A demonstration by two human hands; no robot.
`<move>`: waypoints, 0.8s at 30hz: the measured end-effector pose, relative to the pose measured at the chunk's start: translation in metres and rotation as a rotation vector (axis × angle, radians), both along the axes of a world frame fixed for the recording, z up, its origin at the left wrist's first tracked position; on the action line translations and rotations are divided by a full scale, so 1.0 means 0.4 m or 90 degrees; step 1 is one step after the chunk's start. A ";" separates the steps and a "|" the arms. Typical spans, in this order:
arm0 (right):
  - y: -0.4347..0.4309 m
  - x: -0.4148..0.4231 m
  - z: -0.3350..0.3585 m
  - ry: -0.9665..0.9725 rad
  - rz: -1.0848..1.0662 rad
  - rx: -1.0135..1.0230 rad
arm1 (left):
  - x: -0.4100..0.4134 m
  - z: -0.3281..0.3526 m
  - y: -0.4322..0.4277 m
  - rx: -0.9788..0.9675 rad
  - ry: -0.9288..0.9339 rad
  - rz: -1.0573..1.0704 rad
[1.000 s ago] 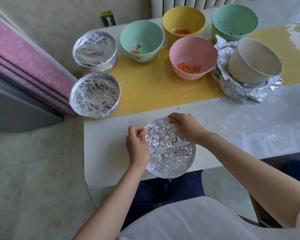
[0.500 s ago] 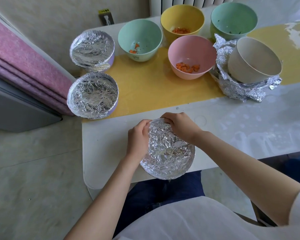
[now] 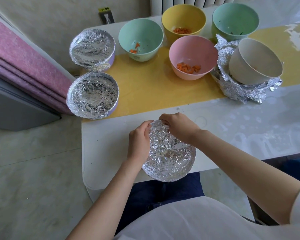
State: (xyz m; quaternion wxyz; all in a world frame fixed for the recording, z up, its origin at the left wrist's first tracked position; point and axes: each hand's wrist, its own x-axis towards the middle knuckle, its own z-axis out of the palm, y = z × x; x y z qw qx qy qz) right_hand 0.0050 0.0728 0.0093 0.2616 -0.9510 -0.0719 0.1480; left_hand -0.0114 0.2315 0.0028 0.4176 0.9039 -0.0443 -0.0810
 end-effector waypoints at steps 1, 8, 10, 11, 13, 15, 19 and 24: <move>-0.001 -0.001 -0.001 0.002 -0.007 0.023 | 0.000 0.000 0.000 0.000 0.000 0.000; -0.051 -0.039 0.008 0.030 -0.100 0.096 | -0.029 -0.003 0.016 0.009 -0.002 0.070; -0.056 -0.050 0.003 0.022 -0.102 0.104 | -0.045 -0.003 0.020 0.026 0.011 0.063; -0.052 -0.054 -0.002 0.010 -0.102 0.107 | -0.051 -0.002 0.022 0.036 0.015 0.059; -0.042 -0.060 -0.011 -0.030 -0.111 0.100 | -0.052 -0.001 0.023 0.039 0.012 0.055; -0.035 -0.065 -0.021 -0.065 -0.115 0.090 | -0.042 0.000 0.021 0.020 0.022 0.044; -0.032 -0.070 -0.020 -0.061 -0.114 0.062 | -0.014 -0.008 0.016 0.004 0.035 0.031; -0.027 -0.047 0.005 -0.013 -0.086 0.052 | -0.008 -0.009 0.016 0.038 0.021 0.020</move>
